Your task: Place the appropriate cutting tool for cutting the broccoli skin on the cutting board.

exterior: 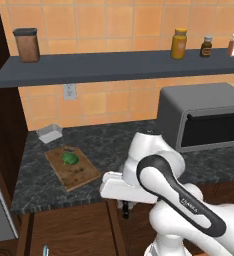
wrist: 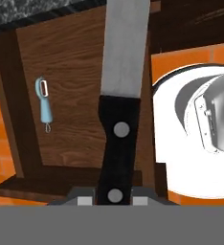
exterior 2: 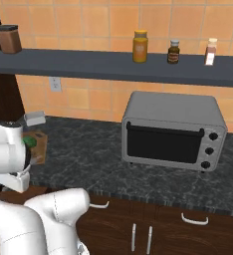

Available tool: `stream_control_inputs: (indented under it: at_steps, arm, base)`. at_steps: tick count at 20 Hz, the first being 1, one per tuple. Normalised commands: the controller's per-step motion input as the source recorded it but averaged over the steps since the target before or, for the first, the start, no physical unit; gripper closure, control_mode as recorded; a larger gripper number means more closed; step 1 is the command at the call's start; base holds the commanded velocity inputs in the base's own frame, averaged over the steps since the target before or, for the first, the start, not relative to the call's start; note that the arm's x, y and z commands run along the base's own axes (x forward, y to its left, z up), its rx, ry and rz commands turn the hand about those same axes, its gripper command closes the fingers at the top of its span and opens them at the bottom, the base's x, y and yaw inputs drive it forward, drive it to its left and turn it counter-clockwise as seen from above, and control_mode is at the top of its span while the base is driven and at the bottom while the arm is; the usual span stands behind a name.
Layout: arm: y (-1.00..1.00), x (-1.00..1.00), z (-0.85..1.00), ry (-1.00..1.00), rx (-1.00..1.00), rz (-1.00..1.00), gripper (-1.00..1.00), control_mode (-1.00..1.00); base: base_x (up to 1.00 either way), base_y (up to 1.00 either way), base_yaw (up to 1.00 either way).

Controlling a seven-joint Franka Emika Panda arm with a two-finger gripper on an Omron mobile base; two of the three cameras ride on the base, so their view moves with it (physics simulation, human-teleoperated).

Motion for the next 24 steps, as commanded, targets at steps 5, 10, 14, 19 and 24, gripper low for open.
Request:
stream_control_inputs:
  at_steps: [5, 10, 14, 19, 24]
  arm:
    - [0.0, 1.0, 0.0, 0.05, 0.0, 0.07, 1.0, -1.0]
    - [0.14, 1.0, 0.03, 0.08, -0.02, 0.06, 1.0, -1.0]
    - [0.04, 1.0, 0.0, 0.04, -0.05, 0.02, 1.0, -1.0]
    - [0.43, 0.95, -0.04, 0.09, -0.09, 0.01, 1.0, -1.0]
    - [0.54, 0.9, -0.1, 0.09, -0.1, 0.0, 1.0, -1.0]
  base:
    - [0.0, 0.0, 0.0]
    - [0.0, 0.0, 0.0]
    - [0.0, 0.0, 0.0]
    - [0.0, 0.0, 0.0]
    - [0.0, 0.0, 0.0]
